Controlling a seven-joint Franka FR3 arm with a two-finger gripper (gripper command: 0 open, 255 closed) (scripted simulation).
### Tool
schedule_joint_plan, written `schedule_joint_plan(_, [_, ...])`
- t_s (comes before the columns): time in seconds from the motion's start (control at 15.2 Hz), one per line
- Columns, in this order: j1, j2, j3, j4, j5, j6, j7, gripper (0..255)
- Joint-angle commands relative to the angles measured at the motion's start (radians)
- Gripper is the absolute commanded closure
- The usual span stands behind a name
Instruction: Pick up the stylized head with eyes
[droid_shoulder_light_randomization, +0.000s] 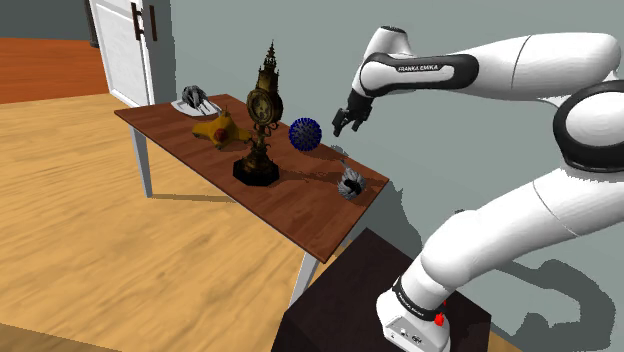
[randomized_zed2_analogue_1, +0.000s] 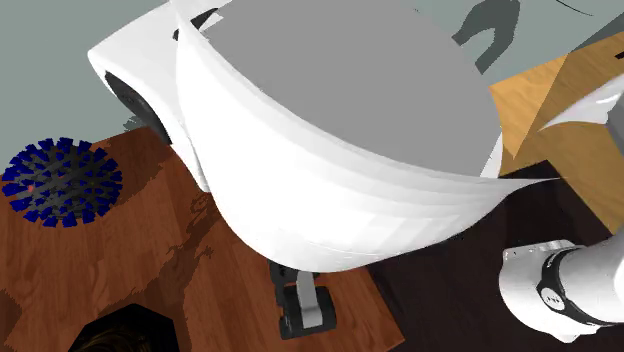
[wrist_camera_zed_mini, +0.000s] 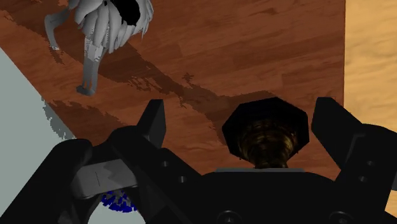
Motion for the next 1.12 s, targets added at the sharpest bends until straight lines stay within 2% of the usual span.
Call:
schedule_joint_plan(0.0, [-0.012, 0.064, -0.022, 0.015, 0.004, 0.043, 0.0, 0])
schedule_joint_plan(0.53, [-0.06, 0.313, -0.102, 0.103, 0.056, 0.171, -0.019, 0])
schedule_joint_plan(1.06, [-0.127, 0.576, -0.151, 0.241, 0.164, 0.254, -0.065, 0])
